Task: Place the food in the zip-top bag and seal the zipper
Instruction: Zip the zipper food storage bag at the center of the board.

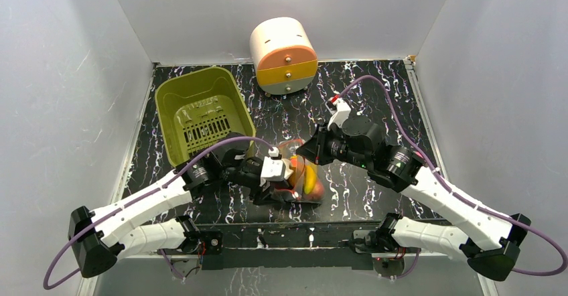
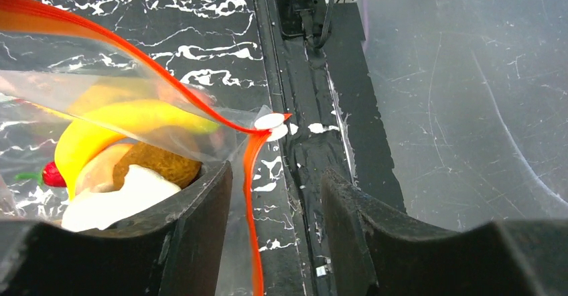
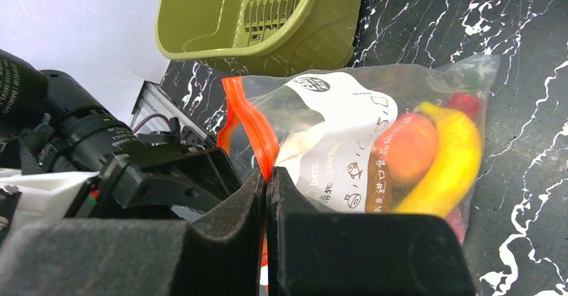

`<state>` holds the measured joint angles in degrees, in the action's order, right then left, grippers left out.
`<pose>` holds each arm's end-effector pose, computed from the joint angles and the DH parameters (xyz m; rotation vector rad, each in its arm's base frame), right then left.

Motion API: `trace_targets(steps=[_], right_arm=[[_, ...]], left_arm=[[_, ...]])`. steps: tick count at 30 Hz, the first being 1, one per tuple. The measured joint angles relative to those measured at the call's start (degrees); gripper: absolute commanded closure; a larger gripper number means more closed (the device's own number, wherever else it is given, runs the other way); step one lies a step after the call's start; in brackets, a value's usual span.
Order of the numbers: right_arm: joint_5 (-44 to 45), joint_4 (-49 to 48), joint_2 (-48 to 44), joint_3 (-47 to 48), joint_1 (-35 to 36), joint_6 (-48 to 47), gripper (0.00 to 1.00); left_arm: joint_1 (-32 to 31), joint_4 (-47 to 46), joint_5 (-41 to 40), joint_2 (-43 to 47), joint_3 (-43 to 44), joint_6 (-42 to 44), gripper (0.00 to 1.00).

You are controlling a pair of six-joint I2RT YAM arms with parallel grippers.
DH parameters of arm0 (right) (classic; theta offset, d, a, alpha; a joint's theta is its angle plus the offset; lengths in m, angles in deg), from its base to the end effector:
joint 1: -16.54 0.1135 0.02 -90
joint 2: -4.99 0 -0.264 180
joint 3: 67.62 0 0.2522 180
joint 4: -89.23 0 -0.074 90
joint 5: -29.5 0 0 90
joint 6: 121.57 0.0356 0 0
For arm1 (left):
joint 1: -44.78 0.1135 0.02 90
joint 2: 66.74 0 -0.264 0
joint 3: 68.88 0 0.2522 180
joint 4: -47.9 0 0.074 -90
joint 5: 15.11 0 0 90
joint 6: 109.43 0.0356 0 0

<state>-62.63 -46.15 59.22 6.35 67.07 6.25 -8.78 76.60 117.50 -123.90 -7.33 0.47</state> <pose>0.1277 0.1571 0.3668 -0.2642 2.1408 0.9885 0.1111 -0.1910 0.3134 1.5872 1.2917 -1.1117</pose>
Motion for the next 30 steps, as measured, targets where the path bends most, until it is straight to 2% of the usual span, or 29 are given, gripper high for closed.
trace_targets(steps=[2,5,8,12,13,16,18,20,24,30], right_arm=[[-0.02,-0.22,0.44,0.00,0.00,0.13,1.00],[-0.02,-0.61,0.74,0.00,0.00,0.39,1.00],[-0.02,-1.07,0.76,0.00,0.00,0.72,1.00],[-0.02,-1.11,0.76,-0.02,0.00,1.09,1.00],[0.00,-1.14,0.76,-0.07,0.00,1.14,0.98],[0.11,-1.53,0.52,-0.50,0.00,0.92,0.74],[0.39,-2.19,-0.42,-1.64,0.00,-0.44,0.63],[0.50,-2.40,-1.75,-2.71,0.00,-2.62,0.57],[0.48,-3.37,-8.39,-6.75,0.00,-8.98,0.54],[-2.60,-7.56,-19.43,-12.20,0.00,-20.06,0.60]], left_arm=[[-0.28,-0.81,-0.35,-0.35,-0.98,0.13,0.54],[-0.72,-1.62,-0.98,-0.76,-1.55,0.59,0.63],[-1.07,-1.88,-1.42,-0.87,-1.64,1.22,0.83],[-1.25,-2.60,-1.86,-0.94,-1.64,1.57,0.99],[-1.31,-2.82,-1.95,-0.94,-1.64,1.55,1.00],[-1.38,-3.72,-2.36,-0.94,-1.68,0.94,1.00],[-1.38,-4.59,-2.78,-0.92,-1.75,0.35,1.00],[-1.38,-5.44,-2.99,-0.87,-1.77,-0.35,1.00],[-1.40,-7.37,-3.65,-0.35,-1.84,-2.45,1.00],[-1.40,-10.84,-5.16,0.07,-1.84,-5.66,1.00]])
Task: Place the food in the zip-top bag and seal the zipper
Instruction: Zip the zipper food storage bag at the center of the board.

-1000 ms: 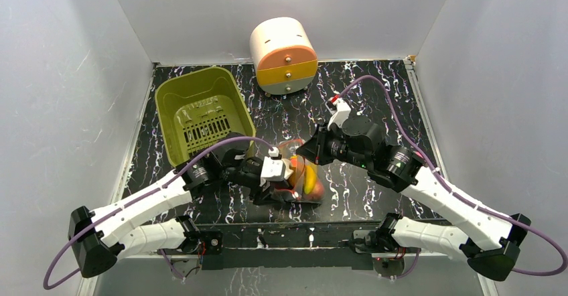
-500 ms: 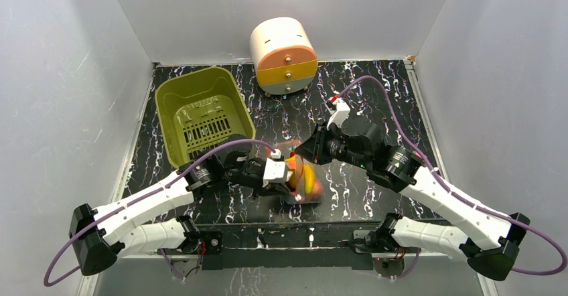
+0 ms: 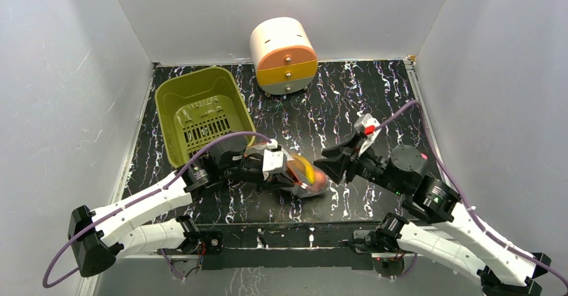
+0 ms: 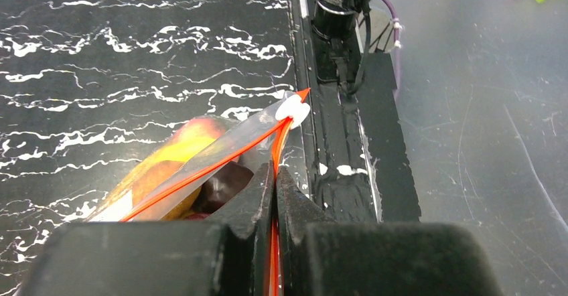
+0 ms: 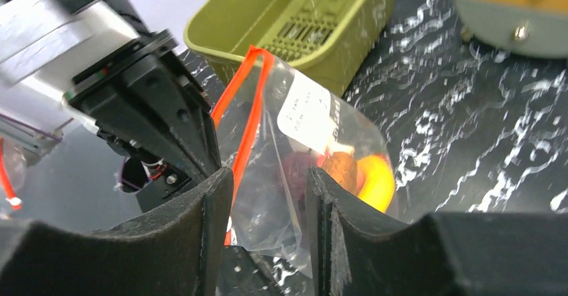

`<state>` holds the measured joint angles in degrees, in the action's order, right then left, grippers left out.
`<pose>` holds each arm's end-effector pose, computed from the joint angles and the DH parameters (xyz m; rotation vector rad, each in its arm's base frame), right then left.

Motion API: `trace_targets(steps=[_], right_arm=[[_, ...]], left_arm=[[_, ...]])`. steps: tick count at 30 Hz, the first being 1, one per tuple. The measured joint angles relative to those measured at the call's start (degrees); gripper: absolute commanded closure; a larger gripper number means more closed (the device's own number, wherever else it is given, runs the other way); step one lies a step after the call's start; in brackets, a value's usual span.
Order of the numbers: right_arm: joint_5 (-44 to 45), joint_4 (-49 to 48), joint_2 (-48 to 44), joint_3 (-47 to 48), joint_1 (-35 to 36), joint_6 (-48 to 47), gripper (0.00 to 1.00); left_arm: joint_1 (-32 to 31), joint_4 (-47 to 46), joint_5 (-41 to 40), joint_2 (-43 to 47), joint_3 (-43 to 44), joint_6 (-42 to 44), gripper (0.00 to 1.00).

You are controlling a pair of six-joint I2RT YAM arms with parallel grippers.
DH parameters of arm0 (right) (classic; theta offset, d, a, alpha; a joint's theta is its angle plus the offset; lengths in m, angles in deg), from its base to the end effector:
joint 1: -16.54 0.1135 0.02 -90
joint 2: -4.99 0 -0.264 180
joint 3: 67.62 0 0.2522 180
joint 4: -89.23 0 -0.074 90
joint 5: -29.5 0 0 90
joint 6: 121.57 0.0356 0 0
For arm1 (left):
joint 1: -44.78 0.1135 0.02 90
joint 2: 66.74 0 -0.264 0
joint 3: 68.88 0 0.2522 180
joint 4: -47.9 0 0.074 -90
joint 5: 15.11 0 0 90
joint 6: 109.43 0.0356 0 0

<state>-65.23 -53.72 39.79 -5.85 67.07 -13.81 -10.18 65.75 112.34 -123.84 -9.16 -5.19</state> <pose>0.0840 0.1067 0.3594 -0.5806 1.7487 0.9290 0.1127 -0.1985 0.3198 1.4530 1.2577 -1.0858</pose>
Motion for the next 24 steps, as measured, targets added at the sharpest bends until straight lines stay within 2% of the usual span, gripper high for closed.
trace_targets(steps=[6,12,18,24], right_arm=[[-5.62,-4.68,-5.92,-5.95,0.00,-12.44,0.60],[-9.94,-6.43,-8.76,-12.00,0.00,-22.88,0.54],[-13.25,-7.23,-11.69,-14.99,0.00,-28.98,0.49],[-15.19,-9.38,-12.55,-17.11,0.00,-31.30,0.54]], left_arm=[[0.00,-3.28,-1.79,-0.02,0.00,-2.32,1.00],[0.00,-4.28,-3.39,-0.76,0.15,-2.62,1.00],[-0.02,-3.61,-5.11,-2.32,2.16,-2.38,1.00],[-0.02,-3.67,-6.10,-2.54,2.93,-2.36,1.00]])
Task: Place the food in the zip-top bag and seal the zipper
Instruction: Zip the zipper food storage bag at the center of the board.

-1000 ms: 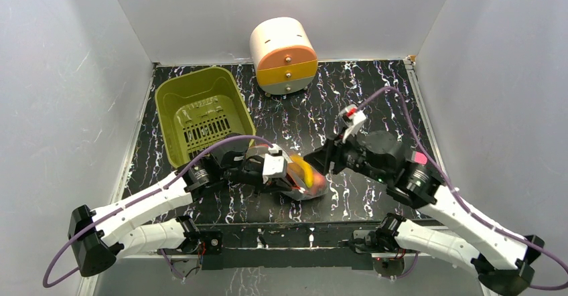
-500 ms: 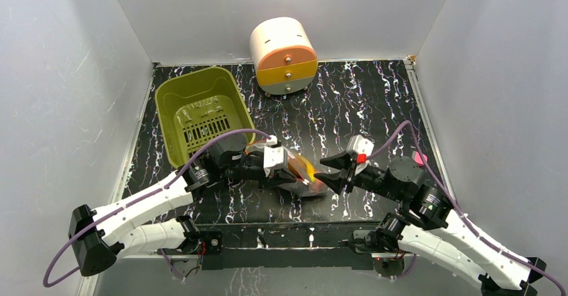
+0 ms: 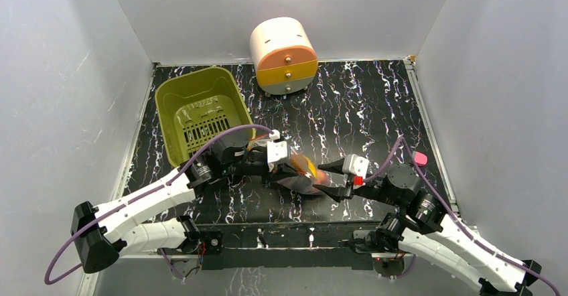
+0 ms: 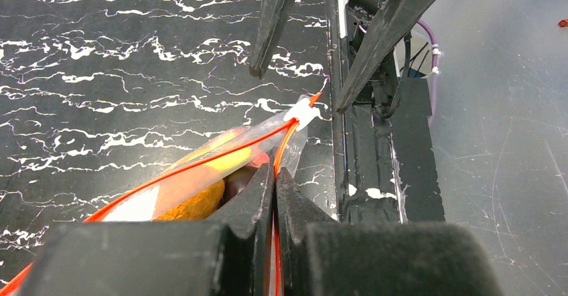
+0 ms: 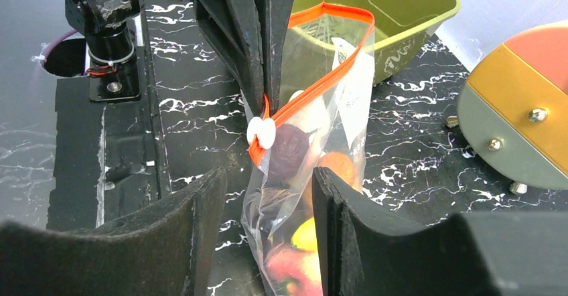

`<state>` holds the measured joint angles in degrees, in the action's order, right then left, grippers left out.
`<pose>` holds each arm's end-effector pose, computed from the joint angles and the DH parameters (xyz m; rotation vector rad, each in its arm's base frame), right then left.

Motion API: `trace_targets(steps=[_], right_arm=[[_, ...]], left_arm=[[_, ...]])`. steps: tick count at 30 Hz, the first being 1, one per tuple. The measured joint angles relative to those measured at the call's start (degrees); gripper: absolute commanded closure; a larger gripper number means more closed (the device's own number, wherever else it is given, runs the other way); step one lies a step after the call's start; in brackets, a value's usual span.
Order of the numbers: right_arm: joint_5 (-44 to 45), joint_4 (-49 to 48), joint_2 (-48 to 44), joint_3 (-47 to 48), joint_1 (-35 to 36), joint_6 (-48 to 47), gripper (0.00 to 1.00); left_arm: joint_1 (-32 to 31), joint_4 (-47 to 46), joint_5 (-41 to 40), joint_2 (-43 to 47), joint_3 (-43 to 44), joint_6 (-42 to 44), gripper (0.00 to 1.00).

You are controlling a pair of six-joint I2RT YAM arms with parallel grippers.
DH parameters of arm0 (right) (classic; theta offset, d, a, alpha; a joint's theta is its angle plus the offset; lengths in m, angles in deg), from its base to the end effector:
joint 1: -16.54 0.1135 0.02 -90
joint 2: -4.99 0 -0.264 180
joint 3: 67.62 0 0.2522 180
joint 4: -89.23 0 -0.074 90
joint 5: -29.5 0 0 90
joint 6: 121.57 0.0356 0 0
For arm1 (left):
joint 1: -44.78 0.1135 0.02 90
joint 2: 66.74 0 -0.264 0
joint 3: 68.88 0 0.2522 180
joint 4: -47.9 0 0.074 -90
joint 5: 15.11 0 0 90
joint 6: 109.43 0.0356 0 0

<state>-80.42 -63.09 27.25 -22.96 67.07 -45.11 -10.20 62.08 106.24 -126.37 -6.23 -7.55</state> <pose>0.0643 0.0971 0.2997 -1.1292 1.2929 0.7726 0.1230 -0.2078 0.3344 1.3419 1.2771 -1.0161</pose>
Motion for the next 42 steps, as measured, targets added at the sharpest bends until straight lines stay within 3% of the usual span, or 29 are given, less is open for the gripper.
trace_targets(steps=[8,14,16,21,23,36,42], right_arm=[[0.70,-4.20,2.84,-1.84,0.00,-1.09,0.63],[3.21,-6.01,3.98,-2.69,0.00,-1.73,1.00],[3.80,-6.45,3.67,-2.69,0.00,-1.79,1.00],[3.89,-6.36,2.10,-2.69,0.00,-1.84,1.00],[3.67,-6.21,1.53,-2.69,0.00,-1.86,1.00],[0.87,-4.70,2.08,-2.69,0.00,-2.64,1.00],[0.11,-4.63,2.23,-2.64,0.00,-2.64,1.00]], left_arm=[[0.00,-2.51,-0.07,0.09,-0.04,-2.10,1.00],[0.00,-4.70,-0.04,0.26,-0.24,-3.76,1.00],[0.00,-4.81,0.00,0.37,-0.24,-4.07,0.98],[0.00,-4.44,1.05,0.52,-0.22,-3.17,0.62],[0.00,-3.37,1.38,0.57,-0.11,-2.29,0.55],[-0.02,-3.69,8.50,0.55,3.04,2.38,0.49],[-0.02,-3.21,10.29,-0.09,3.21,5.49,0.52]])
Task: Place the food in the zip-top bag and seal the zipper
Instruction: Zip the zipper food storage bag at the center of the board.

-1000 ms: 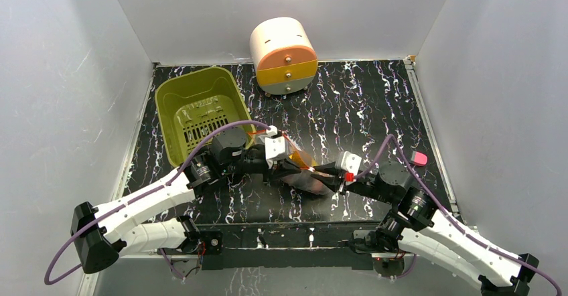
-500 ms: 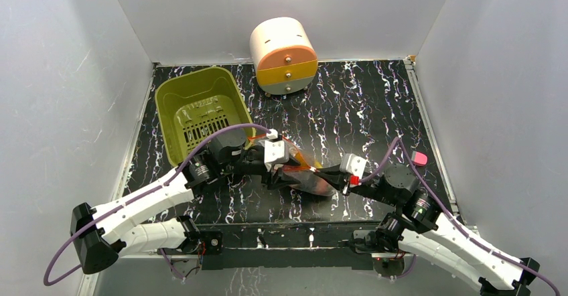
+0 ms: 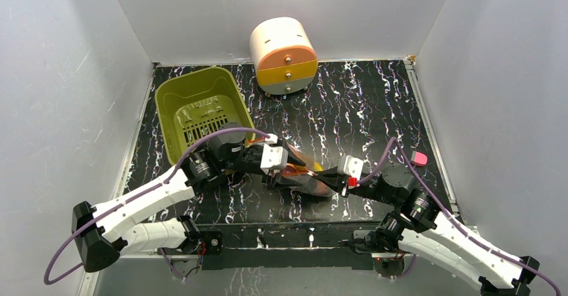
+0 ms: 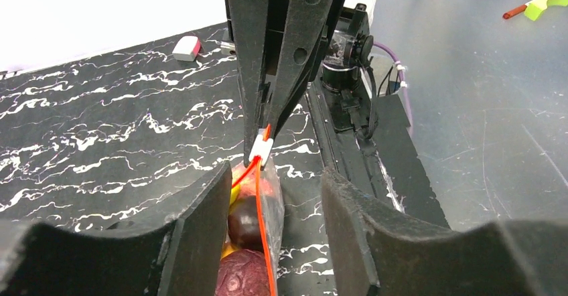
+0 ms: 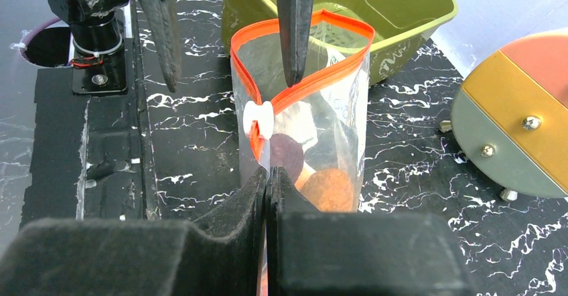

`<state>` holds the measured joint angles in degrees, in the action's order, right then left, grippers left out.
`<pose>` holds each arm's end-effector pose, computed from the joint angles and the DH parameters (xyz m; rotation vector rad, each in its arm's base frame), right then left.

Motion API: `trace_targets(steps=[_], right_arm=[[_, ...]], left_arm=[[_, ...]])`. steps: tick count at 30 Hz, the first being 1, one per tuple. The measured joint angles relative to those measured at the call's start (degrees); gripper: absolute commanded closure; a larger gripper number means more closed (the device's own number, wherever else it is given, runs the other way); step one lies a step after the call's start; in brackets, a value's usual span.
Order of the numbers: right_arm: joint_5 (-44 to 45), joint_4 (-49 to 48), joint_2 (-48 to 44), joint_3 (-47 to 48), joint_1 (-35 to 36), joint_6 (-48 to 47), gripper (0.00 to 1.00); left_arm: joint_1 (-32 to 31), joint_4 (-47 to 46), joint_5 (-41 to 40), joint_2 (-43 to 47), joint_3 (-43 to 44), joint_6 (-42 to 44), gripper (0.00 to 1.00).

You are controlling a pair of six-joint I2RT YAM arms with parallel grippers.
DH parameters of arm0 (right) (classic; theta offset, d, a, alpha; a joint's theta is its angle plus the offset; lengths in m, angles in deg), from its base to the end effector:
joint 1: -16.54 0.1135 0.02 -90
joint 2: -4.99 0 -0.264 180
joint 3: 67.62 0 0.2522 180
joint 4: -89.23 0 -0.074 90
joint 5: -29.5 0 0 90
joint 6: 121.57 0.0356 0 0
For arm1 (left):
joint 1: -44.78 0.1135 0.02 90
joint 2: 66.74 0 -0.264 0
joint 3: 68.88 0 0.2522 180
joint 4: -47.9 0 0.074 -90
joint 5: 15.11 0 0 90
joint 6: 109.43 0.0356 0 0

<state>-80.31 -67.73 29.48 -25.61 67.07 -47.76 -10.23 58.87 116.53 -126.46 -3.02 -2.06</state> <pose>0.0716 0.1059 0.2885 -1.1559 1.2673 0.7367 0.1170 -0.2085 0.3600 1.4432 0.9936 -1.0858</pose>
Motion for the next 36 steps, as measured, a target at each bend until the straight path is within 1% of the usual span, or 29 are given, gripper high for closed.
trace_targets(steps=[2,5,8,13,14,15,18,27,29,36], right_arm=[[-0.28,0.04,0.09,0.02,0.00,0.00,1.00],[-1.05,0.13,0.63,0.02,0.00,0.00,1.00],[-1.38,0.15,1.01,0.04,0.00,0.00,1.00],[-1.38,0.35,1.01,0.04,0.00,0.00,1.00],[-1.38,0.35,1.01,0.04,0.00,0.02,1.00],[-1.38,0.35,1.03,0.04,0.00,0.02,1.00],[-1.36,0.35,1.11,0.04,0.00,0.04,1.00],[-1.33,0.33,1.20,0.04,0.00,0.07,1.00],[-1.31,0.33,1.33,0.04,0.00,0.11,1.00],[0.13,0.39,-0.33,0.04,0.00,1.03,1.00]], left_arm=[[0.00,0.79,0.26,-0.94,0.63,1.42,0.57],[-0.04,1.38,0.85,-3.02,1.88,3.28,0.60],[-0.07,1.27,1.29,-4.79,2.54,4.07,0.70],[-0.13,1.07,1.97,-5.03,2.54,4.72,0.72],[-0.15,1.07,2.19,-5.05,2.54,4.79,0.70],[-0.15,1.07,2.40,-5.14,2.54,4.85,0.64],[-0.15,1.05,2.56,-5.66,2.54,5.22,0.68],[-0.15,0.87,2.73,-5.86,2.54,5.77,0.96],[-0.15,0.81,2.64,-5.86,2.54,5.77,1.00],[-0.24,0.74,1.01,-5.16,2.51,5.77,1.00]])
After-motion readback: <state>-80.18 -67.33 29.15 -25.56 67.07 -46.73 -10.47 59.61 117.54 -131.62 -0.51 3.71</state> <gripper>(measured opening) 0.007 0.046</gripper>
